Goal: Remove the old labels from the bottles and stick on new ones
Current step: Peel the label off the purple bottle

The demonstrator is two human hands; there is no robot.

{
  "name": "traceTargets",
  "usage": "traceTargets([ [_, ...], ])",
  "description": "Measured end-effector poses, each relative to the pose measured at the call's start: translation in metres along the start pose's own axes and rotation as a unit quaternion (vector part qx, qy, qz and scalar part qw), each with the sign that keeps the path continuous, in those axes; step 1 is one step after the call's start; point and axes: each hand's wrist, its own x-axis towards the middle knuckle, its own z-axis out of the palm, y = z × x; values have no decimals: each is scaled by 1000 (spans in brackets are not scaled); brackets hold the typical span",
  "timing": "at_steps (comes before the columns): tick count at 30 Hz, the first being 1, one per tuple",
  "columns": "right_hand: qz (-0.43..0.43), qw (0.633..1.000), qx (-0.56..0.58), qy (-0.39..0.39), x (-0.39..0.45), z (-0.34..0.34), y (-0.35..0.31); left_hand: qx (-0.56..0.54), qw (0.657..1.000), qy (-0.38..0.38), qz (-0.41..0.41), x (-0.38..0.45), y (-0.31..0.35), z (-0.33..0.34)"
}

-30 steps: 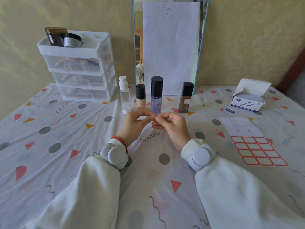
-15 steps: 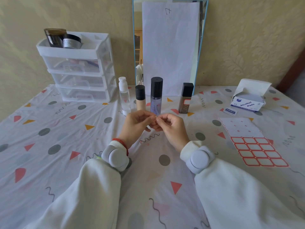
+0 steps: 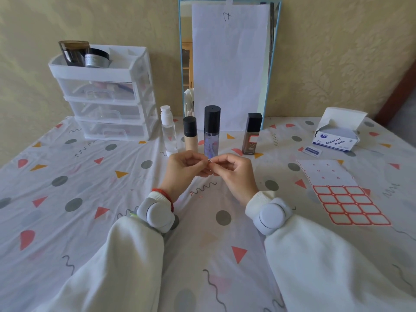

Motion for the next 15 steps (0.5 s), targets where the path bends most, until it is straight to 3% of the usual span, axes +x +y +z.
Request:
traceTargets([
  [9, -110, 985, -132, -5, 2, -6, -1, -26, 999, -13, -26, -2, 3, 1],
  [15, -21, 998, -55, -4, 6, -6, 1, -12, 1000, -15, -10, 0, 4, 1],
])
